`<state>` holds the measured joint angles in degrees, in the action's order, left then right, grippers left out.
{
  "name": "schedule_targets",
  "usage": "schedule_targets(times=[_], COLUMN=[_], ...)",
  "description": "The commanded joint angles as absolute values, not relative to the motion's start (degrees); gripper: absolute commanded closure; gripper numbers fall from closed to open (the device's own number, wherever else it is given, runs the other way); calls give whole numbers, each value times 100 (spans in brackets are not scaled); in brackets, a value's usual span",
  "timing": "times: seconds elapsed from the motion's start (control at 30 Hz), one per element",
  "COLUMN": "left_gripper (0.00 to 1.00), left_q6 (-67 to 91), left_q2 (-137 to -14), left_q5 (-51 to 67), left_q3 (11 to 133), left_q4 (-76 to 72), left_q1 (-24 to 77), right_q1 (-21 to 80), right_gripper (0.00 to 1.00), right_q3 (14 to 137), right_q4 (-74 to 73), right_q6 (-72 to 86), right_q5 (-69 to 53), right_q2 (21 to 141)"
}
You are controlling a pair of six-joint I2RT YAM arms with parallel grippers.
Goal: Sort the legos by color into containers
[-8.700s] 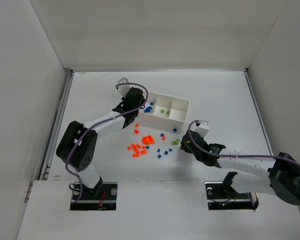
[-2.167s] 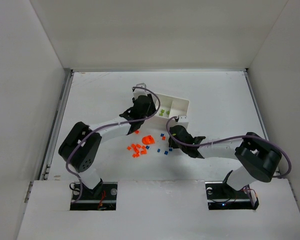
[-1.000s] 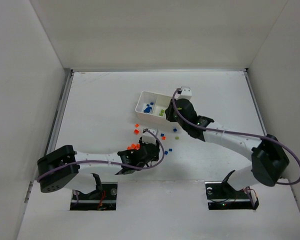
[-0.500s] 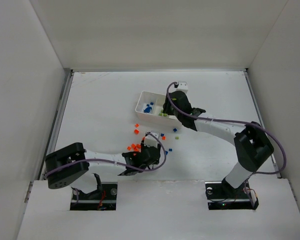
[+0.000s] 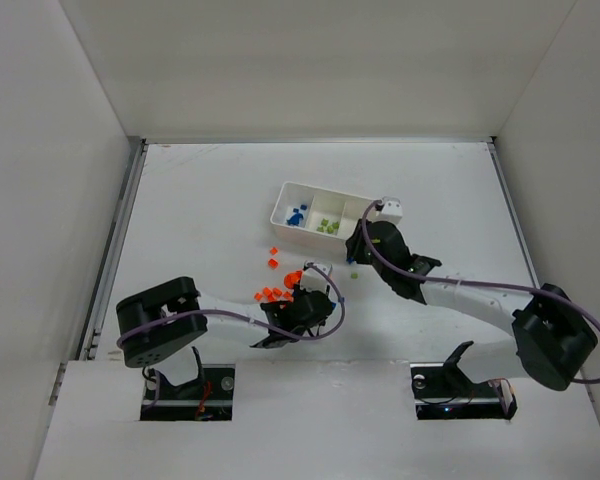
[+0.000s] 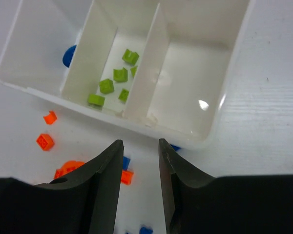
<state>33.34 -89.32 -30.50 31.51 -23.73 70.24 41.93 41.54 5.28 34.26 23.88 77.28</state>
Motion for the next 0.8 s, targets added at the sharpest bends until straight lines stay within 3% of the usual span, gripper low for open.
schedule_targets(times=[0.0,0.17,0.57,0.77], left_gripper=[80,89,88,87], left_q6=[3252,3226,3041,2979], left_q2=[-9026,-8702,-7331,-7601], left_q5=[-2997,-3032,-2813,-2313], left_q3=[3252,3226,3585,4323], left_q4=[-2189,-2031,-2109,-2232], left_q1=[6974,6869,5394,4453], right_q1=[4249,4451,4829,4847], right_gripper=[59,58,54,54], right_q3=[3649,3112,3129,3287], right_q4=[615,536,598,677], right_q6=[3744,3937,3841,3735], right_q5=[2549,2575,2584,2540], right_q2=[7445,7242,7751,8103])
